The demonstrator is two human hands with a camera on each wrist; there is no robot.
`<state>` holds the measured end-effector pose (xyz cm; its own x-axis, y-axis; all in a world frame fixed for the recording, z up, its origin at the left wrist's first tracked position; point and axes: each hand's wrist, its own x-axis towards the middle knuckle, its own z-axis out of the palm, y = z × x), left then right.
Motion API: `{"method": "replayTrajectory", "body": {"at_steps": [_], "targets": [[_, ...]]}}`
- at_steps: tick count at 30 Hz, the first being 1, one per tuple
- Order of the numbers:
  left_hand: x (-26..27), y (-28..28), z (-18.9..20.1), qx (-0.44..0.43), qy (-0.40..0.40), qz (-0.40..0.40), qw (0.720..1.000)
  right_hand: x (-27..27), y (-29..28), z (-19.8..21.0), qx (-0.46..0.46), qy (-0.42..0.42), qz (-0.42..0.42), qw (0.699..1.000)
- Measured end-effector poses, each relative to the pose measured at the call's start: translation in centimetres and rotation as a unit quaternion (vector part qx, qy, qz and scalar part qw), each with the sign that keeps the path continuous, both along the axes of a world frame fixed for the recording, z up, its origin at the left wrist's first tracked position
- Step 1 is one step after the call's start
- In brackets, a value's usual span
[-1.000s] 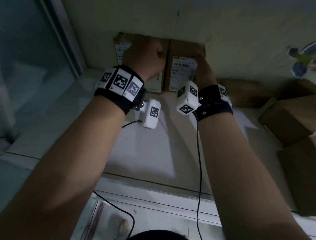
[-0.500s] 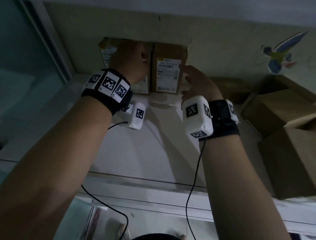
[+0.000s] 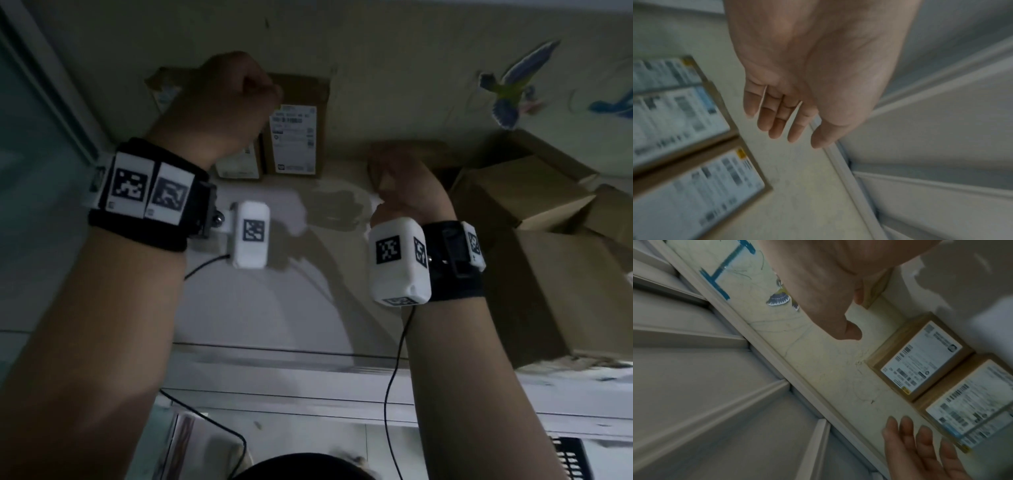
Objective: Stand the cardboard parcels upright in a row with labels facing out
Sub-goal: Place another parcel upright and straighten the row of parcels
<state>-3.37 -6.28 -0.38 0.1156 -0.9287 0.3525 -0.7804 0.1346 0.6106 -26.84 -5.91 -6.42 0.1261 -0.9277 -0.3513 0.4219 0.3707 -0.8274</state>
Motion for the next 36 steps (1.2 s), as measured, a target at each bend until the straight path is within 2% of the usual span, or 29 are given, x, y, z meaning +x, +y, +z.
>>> {"method": "replayTrajectory", "body": {"at_steps": [3, 4, 5, 8, 9, 12, 16, 19, 21, 23, 27, 29, 31, 32, 34, 36], "targets": [[-3.5, -0.1, -1.4, 0.054, 0.042, -0.054, 0.996, -1.2, -1.1, 0.2, 0.024, -0.099, -0.022, 0.995], [-4.4, -0.1, -2.1, 0.079, 0.048, -0.065, 0.994, -1.8, -1.5, 0.3, 0.039, -0.125, -0.006, 0.991], [-4.9, -0.5, -3.0, 0.106, 0.061, -0.071, 0.990, -2.3, -1.7, 0.4, 0.039, -0.097, 0.002, 0.995], [-5.7, -0.6, -5.0, 0.146, 0.114, -0.062, 0.981, -4.0, -2.4, -1.1, -0.009, -0.121, -0.031, 0.992], [-6.0, -0.6, -5.4, 0.153, 0.130, -0.055, 0.978, -4.5, -2.6, -1.3, 0.023, -0.140, -0.052, 0.989], [-7.6, -0.7, -6.1, 0.163, 0.172, -0.051, 0.970, -6.9, -3.4, -1.1, 0.023, -0.012, -0.101, 0.995], [-9.9, -2.2, -6.4, 0.158, 0.224, -0.057, 0.960, -9.6, -3.8, -0.8, 0.003, 0.077, -0.030, 0.997], [-11.8, -3.5, -6.2, 0.157, 0.277, -0.079, 0.945, -10.8, -5.6, -0.7, 0.029, 0.096, -0.027, 0.995], [-13.1, -4.6, -6.4, 0.164, 0.313, -0.081, 0.932, -11.4, -5.6, 0.3, 0.013, 0.101, -0.022, 0.995], [-14.2, -5.3, -6.6, 0.178, 0.361, -0.074, 0.912, -12.0, -5.9, 0.0, 0.023, 0.043, -0.051, 0.998], [-14.8, -6.3, -7.6, 0.188, 0.438, -0.056, 0.877, -12.5, -6.2, -1.4, -0.010, 0.004, -0.107, 0.994], [-14.8, -6.4, -7.9, 0.195, 0.474, -0.052, 0.857, -12.5, -6.6, -1.4, -0.004, 0.023, -0.091, 0.996], [-14.9, -6.5, -8.3, 0.213, 0.507, -0.062, 0.833, -12.4, -7.0, -1.5, -0.002, 0.092, -0.078, 0.993], [-15.0, -6.3, -8.5, 0.220, 0.523, -0.070, 0.820, -12.5, -7.8, -1.8, 0.002, 0.127, -0.111, 0.986], [-15.1, -6.2, -8.8, 0.223, 0.547, -0.071, 0.804, -12.1, -7.9, -2.2, -0.007, 0.095, -0.090, 0.991], [-15.0, -6.2, -9.1, 0.216, 0.547, -0.072, 0.806, -11.5, -6.8, -2.2, 0.029, 0.090, -0.048, 0.994]]}}
